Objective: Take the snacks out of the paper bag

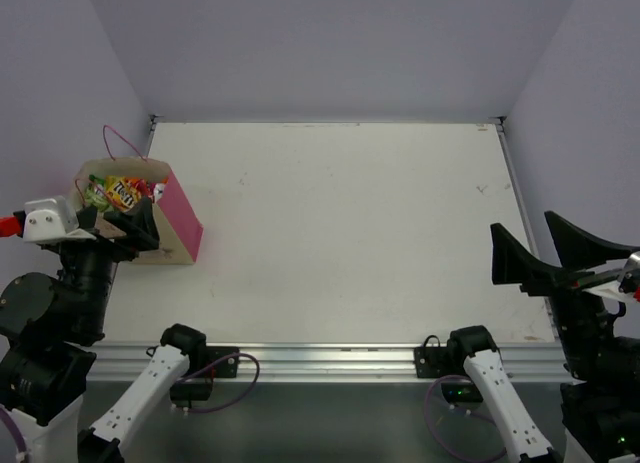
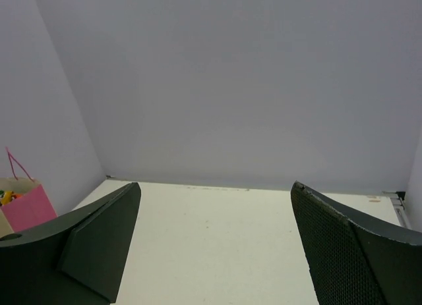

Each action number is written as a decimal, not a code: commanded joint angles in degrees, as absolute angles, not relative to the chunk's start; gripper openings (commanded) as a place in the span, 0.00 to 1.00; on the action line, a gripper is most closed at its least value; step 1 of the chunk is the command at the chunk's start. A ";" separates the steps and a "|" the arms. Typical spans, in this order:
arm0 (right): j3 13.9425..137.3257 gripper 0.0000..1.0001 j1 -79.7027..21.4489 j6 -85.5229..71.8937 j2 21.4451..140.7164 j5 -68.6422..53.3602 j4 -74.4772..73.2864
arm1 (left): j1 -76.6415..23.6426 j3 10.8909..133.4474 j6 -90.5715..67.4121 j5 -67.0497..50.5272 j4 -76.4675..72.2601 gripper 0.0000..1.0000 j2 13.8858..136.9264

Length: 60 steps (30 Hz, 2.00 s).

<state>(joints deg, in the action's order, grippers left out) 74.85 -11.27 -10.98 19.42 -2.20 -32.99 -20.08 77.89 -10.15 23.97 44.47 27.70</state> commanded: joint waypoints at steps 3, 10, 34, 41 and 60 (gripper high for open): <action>73.74 0.99 -11.60 -13.71 22.32 -3.07 -34.09 | -20.57 77.78 -10.81 21.89 47.45 1.00 32.25; 70.49 0.99 -11.60 -16.34 28.38 -15.36 -38.14 | -20.57 84.54 -12.04 24.42 54.05 1.00 51.20; 58.80 0.99 -11.60 -16.87 29.09 -27.60 -34.10 | -1.85 87.28 -12.13 10.02 52.74 0.52 81.83; 58.18 0.99 -11.87 -16.61 28.48 -26.99 -33.75 | -1.93 87.89 -11.16 4.32 52.73 0.10 83.67; 58.89 0.99 -12.04 -16.00 26.98 -23.73 -34.80 | -40.24 101.60 -5.89 -3.69 52.91 0.00 93.08</action>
